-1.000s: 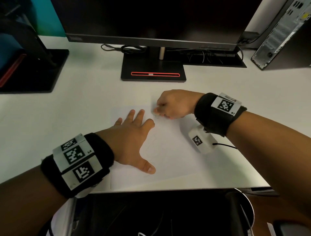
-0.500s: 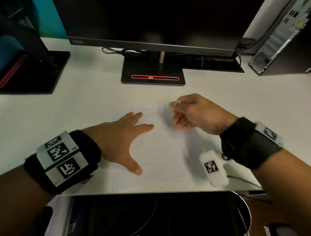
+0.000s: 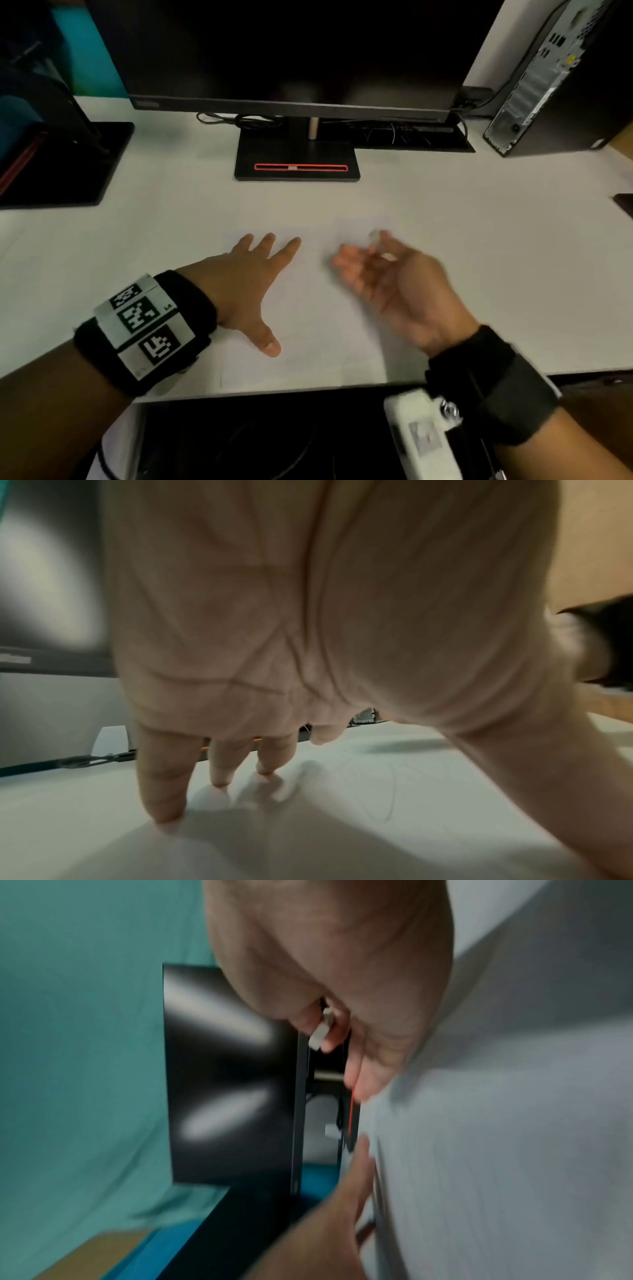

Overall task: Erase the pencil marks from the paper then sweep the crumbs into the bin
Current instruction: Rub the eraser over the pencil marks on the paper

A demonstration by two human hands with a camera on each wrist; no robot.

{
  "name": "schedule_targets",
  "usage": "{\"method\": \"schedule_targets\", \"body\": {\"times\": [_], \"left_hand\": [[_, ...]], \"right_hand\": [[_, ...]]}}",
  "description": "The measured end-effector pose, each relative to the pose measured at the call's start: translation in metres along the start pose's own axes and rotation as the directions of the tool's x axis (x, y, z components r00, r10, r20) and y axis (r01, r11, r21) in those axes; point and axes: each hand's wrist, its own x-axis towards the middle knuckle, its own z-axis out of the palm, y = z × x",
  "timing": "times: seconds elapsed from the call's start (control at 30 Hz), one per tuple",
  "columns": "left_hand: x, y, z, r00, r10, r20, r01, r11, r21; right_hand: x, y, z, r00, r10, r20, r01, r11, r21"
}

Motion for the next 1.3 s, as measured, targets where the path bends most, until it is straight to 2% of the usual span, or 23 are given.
{"method": "schedule_targets", "body": {"times": [0.07, 0.1, 0.13, 0.2, 0.23, 0.3, 0.37, 0.4, 0.47, 0.53, 0.6, 0.63, 0.7, 0.73, 0.8, 0.87, 0.93, 1.0, 1.07, 1.1, 1.13, 1.2, 1.3], "left_hand": [[0.0, 0.002, 0.001, 1.0, 0.009, 0.006, -0.009, 1.0, 0.01], [0.0, 0.002, 0.001, 1.0, 0.012, 0.009, -0.013, 1.0, 0.019], [-0.001, 0.002, 0.001, 1.0, 0.014, 0.014, -0.015, 1.0, 0.022], [-0.002, 0.001, 0.002, 1.0, 0.018, 0.02, -0.018, 1.0, 0.012], [-0.002, 0.0, 0.002, 1.0, 0.02, 0.022, -0.02, 1.0, 0.008], [-0.002, 0.0, 0.002, 0.999, 0.027, 0.028, -0.028, 1.0, 0.009], [0.001, -0.001, 0.001, 0.999, 0.039, 0.026, -0.039, 0.999, 0.013], [0.001, -0.002, 0.001, 0.999, 0.046, 0.024, -0.047, 0.999, 0.009], [0.002, -0.004, 0.003, 0.998, 0.062, 0.01, -0.061, 0.998, -0.013], [0.002, -0.007, 0.005, 0.997, 0.071, -0.01, -0.071, 0.996, -0.053], [0.0, -0.008, 0.006, 0.997, 0.073, -0.017, -0.074, 0.995, -0.072], [-0.001, -0.009, 0.007, 0.997, 0.071, -0.015, -0.072, 0.995, -0.07], [-0.003, -0.009, 0.007, 0.998, 0.068, -0.011, -0.069, 0.996, -0.053], [-0.003, -0.009, 0.006, 0.998, 0.066, -0.002, -0.066, 0.997, -0.051], [-0.002, -0.008, 0.006, 0.998, 0.067, 0.008, -0.067, 0.996, -0.052], [-0.002, -0.008, 0.006, 0.998, 0.064, 0.004, -0.064, 0.997, -0.053], [-0.001, -0.008, 0.006, 0.998, 0.061, 0.004, -0.06, 0.997, -0.049], [0.0, -0.006, 0.007, 0.998, 0.054, 0.022, -0.054, 0.998, -0.037], [0.0, -0.005, 0.006, 0.998, 0.044, 0.041, -0.043, 0.999, -0.011], [0.0, -0.004, 0.006, 0.998, 0.041, 0.05, -0.041, 0.999, -0.001], [-0.001, -0.003, 0.006, 0.998, 0.039, 0.055, -0.039, 0.999, 0.002], [-0.003, -0.003, 0.006, 0.998, 0.035, 0.053, -0.035, 0.999, -0.003], [-0.006, -0.003, 0.006, 0.998, 0.041, 0.054, -0.041, 0.999, -0.002]], "right_hand": [[-0.014, 0.024, 0.01, 0.943, 0.292, 0.158, -0.245, 0.933, -0.261], [-0.013, 0.03, 0.01, 0.899, 0.396, 0.184, -0.312, 0.878, -0.364], [-0.008, 0.028, 0.008, 0.888, 0.424, 0.176, -0.334, 0.86, -0.387], [0.012, 0.008, 0.0, 0.956, 0.284, 0.07, -0.265, 0.942, -0.207], [0.024, -0.006, -0.004, 0.988, 0.157, -0.011, -0.157, 0.986, -0.063], [0.039, -0.03, -0.009, 0.971, -0.101, -0.217, 0.12, 0.99, 0.079], [0.034, -0.034, 0.0, 0.95, -0.201, -0.24, 0.224, 0.972, 0.073], [0.029, -0.026, 0.01, 0.973, -0.167, -0.159, 0.174, 0.984, 0.029], [0.017, 0.001, 0.032, 0.996, 0.068, 0.049, -0.058, 0.981, -0.183], [0.017, 0.023, 0.043, 0.913, 0.372, 0.166, -0.272, 0.86, -0.431], [0.031, 0.025, 0.039, 0.877, 0.435, 0.204, -0.328, 0.853, -0.406], [0.043, 0.019, 0.035, 0.903, 0.385, 0.191, -0.32, 0.899, -0.299], [0.063, -0.001, 0.022, 0.987, 0.152, 0.044, -0.148, 0.986, -0.07], [0.069, -0.013, 0.014, 0.998, 0.016, -0.055, -0.016, 1.0, 0.015], [0.07, -0.036, -0.004, 0.953, -0.189, -0.237, 0.221, 0.968, 0.118], [0.058, -0.05, -0.012, 0.924, -0.217, -0.314, 0.285, 0.939, 0.192], [0.042, -0.044, -0.004, 0.963, -0.174, -0.204, 0.214, 0.957, 0.195], [0.026, -0.02, 0.008, 1.0, -0.005, -0.003, 0.005, 1.0, 0.03], [0.016, 0.0, 0.013, 0.962, 0.238, 0.13, -0.209, 0.956, -0.205], [0.016, 0.001, 0.009, 0.946, 0.292, 0.137, -0.253, 0.936, -0.246], [0.02, -0.005, 0.003, 0.953, 0.281, 0.115, -0.251, 0.942, -0.224], [0.033, -0.032, -0.014, 0.995, 0.098, -0.011, -0.099, 0.993, -0.057], [0.037, -0.07, -0.038, 0.949, -0.198, -0.244, 0.24, 0.958, 0.154]]}}
